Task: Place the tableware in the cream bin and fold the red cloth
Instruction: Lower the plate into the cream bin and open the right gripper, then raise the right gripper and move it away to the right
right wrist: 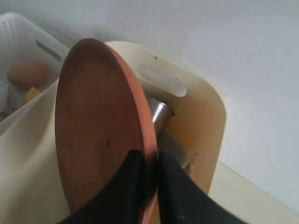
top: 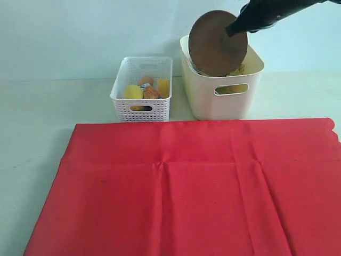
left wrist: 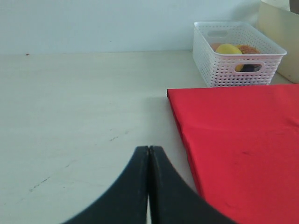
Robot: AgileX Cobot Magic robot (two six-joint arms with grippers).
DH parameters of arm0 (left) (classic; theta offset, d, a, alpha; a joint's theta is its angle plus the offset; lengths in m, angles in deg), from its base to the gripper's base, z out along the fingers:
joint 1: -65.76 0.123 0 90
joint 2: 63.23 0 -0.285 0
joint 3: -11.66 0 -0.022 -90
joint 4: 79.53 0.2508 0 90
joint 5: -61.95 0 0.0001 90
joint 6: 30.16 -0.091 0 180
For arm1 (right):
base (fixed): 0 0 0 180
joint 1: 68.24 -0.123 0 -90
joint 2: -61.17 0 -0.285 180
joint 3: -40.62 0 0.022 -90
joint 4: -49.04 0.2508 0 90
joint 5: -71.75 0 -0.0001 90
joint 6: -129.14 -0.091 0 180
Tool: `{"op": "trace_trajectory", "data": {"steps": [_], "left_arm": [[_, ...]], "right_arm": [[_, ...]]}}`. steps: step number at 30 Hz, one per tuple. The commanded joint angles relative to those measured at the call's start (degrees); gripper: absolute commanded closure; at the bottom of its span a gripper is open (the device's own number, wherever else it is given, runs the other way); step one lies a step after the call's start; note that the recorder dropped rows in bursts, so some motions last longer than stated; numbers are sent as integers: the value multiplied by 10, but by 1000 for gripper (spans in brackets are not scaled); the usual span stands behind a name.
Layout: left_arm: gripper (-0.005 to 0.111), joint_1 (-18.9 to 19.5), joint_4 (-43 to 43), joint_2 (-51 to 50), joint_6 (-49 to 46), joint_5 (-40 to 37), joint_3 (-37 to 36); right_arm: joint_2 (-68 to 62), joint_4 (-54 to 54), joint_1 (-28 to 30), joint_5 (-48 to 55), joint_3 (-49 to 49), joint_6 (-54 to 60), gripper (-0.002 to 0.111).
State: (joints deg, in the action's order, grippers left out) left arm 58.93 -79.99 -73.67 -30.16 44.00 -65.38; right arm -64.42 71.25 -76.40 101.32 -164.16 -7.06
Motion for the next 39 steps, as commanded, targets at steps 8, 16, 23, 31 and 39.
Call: {"op": "trace_trajectory", "data": {"steps": [8, 16, 23, 31, 39], "left_arm": [[107, 2, -3, 2, 0, 2, -2], [107, 2, -3, 2, 0, 2, -2], [107, 2, -3, 2, 0, 2, -2], [107, 2, -3, 2, 0, 2, -2], [107, 2, -3, 2, 0, 2, -2]], "right_arm": [[-38, -42, -8, -17, -9, -11, 88], [-14, -43, -8, 17, -9, -71, 49], [41, -55, -8, 87, -9, -140, 49], [96, -80, -8, 200, -9, -210, 49], [134, -91, -8, 299, 6, -267, 52]]}}
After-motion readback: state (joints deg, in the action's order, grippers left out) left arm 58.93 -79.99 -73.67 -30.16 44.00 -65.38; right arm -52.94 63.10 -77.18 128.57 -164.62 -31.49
